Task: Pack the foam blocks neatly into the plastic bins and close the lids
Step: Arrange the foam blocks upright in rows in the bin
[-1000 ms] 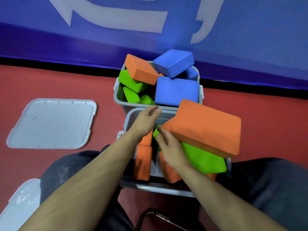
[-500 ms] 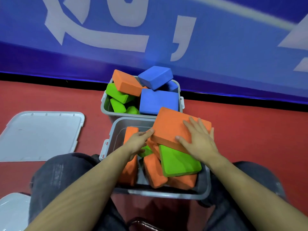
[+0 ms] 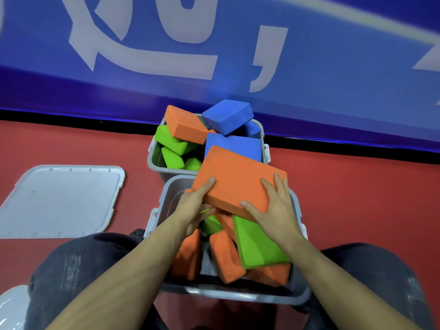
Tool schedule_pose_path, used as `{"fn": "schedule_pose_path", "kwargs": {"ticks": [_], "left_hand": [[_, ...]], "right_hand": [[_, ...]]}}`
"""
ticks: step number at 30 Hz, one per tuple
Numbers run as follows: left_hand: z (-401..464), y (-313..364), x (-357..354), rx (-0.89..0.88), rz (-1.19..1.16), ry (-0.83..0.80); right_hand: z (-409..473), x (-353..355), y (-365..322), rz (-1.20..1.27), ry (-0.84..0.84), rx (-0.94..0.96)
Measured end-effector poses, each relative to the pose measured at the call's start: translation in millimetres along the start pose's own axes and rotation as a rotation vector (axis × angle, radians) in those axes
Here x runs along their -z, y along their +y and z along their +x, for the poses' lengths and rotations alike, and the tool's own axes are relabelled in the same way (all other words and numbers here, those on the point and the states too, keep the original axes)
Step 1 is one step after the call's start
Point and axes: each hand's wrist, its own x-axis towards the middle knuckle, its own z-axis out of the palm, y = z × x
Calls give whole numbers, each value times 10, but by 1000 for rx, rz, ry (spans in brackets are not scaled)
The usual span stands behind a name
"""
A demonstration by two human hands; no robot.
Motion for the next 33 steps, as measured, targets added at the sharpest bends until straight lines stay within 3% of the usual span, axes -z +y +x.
{"fn": "schedule_pose_path", "kwargs": {"ticks": [4,6,12,16,21,33], "left_hand": [[-39,269,226,-212,-187,90],[-63,352,368,-271,-266,170],[-5,273,689,-267,-285,556],[48,253,805,-248,-261,727],[110,326,944,-336,-226,724],[337,21,960,-300,494,505]], "right_hand": [[42,-121,-136,266,19,-67],[18,-189,-36,258,-25,-101],[172,-207,318,92,-113,-241],[278,-282,641,146,-126,-319],[253,-338,737,180,-155,-393],[276,-274,733,249,-175,-455]]}}
